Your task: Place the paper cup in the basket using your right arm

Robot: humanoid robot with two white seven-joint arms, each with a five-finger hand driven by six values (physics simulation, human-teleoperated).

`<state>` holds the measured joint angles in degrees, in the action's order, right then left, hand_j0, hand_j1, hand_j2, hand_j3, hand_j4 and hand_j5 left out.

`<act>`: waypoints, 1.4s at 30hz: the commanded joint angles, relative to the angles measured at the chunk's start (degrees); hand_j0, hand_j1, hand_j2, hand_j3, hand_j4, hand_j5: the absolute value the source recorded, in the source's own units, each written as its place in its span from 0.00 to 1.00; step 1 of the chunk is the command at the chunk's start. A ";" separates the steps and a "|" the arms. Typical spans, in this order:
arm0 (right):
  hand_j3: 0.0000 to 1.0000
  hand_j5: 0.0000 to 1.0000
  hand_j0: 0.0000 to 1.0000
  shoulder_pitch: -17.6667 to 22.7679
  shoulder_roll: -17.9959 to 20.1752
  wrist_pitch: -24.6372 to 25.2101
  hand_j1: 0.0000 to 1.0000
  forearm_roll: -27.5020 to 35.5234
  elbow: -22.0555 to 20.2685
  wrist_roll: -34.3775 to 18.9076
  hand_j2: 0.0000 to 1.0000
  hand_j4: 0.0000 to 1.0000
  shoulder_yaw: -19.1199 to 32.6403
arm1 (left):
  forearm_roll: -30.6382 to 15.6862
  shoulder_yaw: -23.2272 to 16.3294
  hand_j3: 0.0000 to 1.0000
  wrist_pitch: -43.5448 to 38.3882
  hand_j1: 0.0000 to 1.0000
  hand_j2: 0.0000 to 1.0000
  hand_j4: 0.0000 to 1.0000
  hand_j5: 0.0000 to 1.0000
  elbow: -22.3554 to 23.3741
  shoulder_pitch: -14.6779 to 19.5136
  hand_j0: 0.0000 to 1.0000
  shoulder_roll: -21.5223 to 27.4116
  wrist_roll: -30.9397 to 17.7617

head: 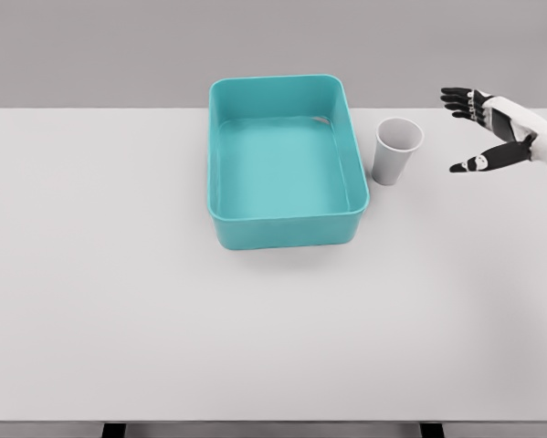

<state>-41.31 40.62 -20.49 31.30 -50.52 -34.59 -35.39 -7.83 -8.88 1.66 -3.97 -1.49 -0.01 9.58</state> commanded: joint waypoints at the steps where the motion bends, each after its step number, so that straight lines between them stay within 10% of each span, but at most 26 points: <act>1: 1.00 1.00 1.00 0.00 -3.18 -1.83 1.00 3.16 3.58 -0.41 1.00 1.00 0.14 | 0.01 0.00 1.00 0.01 1.00 1.00 1.00 1.00 0.01 0.00 1.00 0.01 0.00; 42: 1.00 1.00 1.00 -4.83 -11.26 -2.18 1.00 -3.26 19.32 -0.41 1.00 1.00 0.32 | 0.01 0.00 1.00 0.01 1.00 1.00 1.00 1.00 0.01 0.00 1.00 0.01 0.00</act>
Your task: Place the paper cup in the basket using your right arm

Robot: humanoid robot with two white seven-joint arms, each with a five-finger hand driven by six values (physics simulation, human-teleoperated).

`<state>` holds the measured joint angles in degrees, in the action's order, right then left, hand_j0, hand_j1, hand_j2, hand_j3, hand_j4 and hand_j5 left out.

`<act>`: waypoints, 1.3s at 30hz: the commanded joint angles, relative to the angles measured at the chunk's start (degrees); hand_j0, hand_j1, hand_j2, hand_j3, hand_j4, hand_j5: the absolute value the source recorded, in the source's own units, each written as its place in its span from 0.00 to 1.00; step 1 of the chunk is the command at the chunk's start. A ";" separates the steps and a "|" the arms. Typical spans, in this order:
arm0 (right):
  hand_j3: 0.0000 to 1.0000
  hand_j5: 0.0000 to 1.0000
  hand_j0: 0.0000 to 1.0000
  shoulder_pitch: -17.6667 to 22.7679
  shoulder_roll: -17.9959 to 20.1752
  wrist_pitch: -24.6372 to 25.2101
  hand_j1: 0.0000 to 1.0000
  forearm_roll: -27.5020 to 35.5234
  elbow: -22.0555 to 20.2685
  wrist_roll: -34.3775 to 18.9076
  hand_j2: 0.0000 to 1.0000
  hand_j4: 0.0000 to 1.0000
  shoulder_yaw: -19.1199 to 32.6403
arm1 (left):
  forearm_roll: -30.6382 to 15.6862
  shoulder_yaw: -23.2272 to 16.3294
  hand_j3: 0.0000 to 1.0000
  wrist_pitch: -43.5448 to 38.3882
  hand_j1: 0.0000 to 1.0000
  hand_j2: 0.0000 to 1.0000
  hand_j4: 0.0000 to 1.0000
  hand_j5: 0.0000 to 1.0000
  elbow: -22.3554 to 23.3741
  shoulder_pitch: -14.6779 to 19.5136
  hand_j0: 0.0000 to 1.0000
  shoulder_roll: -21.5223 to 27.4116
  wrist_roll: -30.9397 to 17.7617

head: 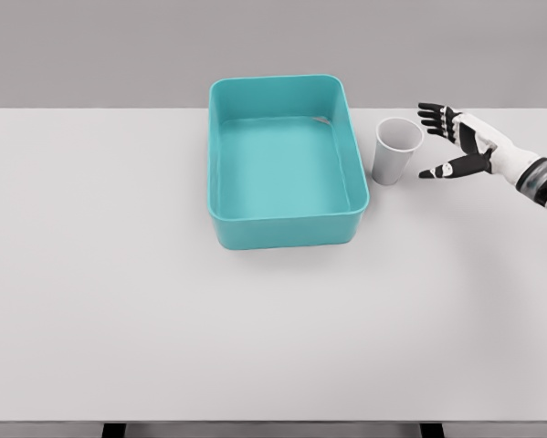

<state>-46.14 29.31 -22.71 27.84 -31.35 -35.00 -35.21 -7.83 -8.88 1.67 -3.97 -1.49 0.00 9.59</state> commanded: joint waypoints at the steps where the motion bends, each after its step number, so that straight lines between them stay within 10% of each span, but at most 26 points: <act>1: 1.00 1.00 1.00 0.00 -0.22 0.03 1.00 0.10 0.07 0.00 1.00 1.00 0.14 | 0.01 0.00 1.00 0.00 1.00 1.00 1.00 1.00 0.01 0.00 1.00 0.00 -0.01; 39: 1.00 1.00 1.00 -0.79 -2.77 0.29 1.00 -1.21 -0.81 0.00 1.00 1.00 0.05 | 0.01 0.00 1.00 0.00 1.00 1.00 1.00 1.00 0.01 0.00 1.00 0.00 -0.01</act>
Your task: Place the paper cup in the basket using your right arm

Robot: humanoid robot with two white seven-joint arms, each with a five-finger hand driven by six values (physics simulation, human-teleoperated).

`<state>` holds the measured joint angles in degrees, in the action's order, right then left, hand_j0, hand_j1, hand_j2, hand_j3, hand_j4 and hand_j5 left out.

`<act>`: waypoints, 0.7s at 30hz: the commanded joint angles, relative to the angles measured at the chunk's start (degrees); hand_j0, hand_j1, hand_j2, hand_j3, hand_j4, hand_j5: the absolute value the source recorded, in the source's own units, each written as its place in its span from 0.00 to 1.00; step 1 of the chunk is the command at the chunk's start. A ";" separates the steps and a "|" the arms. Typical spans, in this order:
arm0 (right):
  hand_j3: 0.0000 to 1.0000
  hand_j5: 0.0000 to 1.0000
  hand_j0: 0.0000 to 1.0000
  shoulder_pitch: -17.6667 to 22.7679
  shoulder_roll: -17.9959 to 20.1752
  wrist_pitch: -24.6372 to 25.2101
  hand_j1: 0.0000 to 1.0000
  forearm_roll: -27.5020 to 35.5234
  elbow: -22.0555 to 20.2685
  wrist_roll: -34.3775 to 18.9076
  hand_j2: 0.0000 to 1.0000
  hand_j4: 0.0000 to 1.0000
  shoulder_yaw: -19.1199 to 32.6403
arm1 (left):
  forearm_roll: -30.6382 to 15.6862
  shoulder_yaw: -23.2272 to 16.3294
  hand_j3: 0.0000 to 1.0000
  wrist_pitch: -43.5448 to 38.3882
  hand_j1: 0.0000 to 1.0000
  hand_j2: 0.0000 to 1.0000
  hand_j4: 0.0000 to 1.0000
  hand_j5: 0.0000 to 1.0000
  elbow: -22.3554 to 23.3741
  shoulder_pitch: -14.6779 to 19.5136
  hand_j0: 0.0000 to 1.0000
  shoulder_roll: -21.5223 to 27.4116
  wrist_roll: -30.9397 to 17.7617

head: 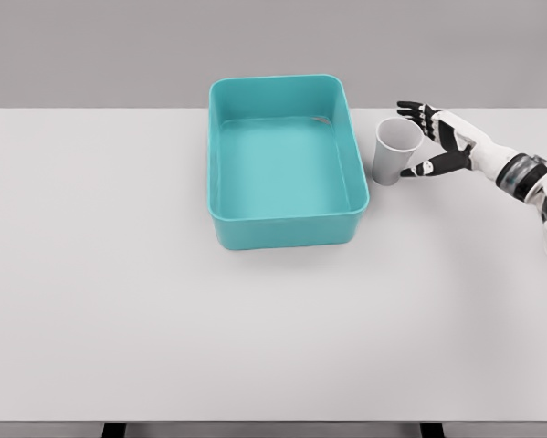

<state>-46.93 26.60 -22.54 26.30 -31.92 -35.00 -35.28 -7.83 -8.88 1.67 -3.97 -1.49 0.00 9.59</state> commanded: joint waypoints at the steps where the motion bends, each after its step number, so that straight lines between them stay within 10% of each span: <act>1: 1.00 1.00 1.00 0.00 -0.05 0.13 1.00 0.33 -0.24 0.00 1.00 1.00 0.04 | 0.01 0.00 1.00 0.00 1.00 1.00 1.00 1.00 0.02 0.00 1.00 0.00 -0.01; 21: 1.00 1.00 1.00 0.00 -1.11 0.13 1.00 0.33 -0.68 0.00 1.00 1.00 -0.22 | 0.01 0.00 1.00 0.00 1.00 1.00 1.00 1.00 0.02 0.00 1.00 0.00 -0.01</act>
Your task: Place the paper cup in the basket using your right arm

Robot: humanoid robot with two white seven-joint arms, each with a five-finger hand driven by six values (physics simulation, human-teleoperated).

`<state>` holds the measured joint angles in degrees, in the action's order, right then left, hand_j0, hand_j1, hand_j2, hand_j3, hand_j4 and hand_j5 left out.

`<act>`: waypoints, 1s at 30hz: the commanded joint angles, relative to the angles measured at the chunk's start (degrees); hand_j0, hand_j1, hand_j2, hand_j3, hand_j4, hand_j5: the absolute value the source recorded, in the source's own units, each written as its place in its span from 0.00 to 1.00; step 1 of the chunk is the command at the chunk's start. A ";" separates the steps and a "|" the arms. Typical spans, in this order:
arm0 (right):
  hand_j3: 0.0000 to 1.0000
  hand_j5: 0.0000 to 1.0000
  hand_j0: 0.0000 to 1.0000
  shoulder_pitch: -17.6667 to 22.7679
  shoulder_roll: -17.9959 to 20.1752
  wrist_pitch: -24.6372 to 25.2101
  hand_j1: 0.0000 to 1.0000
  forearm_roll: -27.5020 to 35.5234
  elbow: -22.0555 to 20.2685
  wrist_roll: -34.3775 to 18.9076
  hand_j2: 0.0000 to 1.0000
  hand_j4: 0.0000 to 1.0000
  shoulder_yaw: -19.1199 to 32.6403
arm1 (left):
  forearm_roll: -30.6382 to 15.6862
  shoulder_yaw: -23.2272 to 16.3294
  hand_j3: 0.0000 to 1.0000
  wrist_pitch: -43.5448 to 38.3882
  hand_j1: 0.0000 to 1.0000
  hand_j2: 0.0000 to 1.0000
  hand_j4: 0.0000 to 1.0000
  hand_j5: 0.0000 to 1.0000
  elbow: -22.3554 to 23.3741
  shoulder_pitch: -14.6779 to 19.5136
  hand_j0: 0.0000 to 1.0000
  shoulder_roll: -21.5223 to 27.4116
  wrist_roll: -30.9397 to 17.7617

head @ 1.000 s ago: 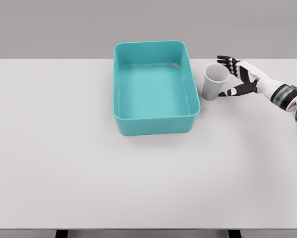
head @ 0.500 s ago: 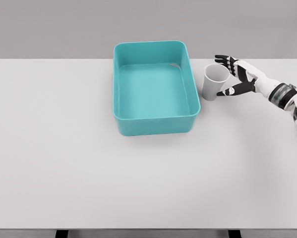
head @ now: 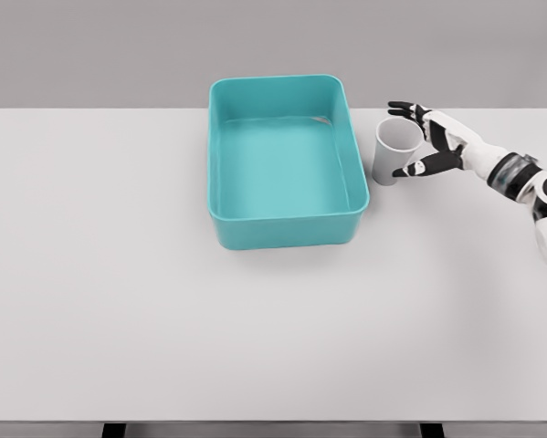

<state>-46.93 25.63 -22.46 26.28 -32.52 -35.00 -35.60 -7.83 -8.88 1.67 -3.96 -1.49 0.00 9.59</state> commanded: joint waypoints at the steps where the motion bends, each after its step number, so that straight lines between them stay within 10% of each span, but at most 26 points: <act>1: 1.00 1.00 1.00 0.00 -0.14 0.05 1.00 0.35 -0.09 0.00 1.00 1.00 0.09 | 0.01 0.00 1.00 0.00 1.00 1.00 1.00 1.00 0.01 0.00 1.00 0.00 -0.01; 30: 0.78 0.78 0.78 0.00 -0.23 0.05 0.78 0.00 -1.23 0.00 0.78 0.78 -0.17 | 0.01 0.00 1.00 0.00 1.00 1.00 1.00 1.00 0.01 0.00 1.00 0.00 -0.01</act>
<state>-46.93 25.39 -22.43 25.96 -33.29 -35.01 -35.89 -7.83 -8.87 1.67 -3.97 -1.49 0.00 9.59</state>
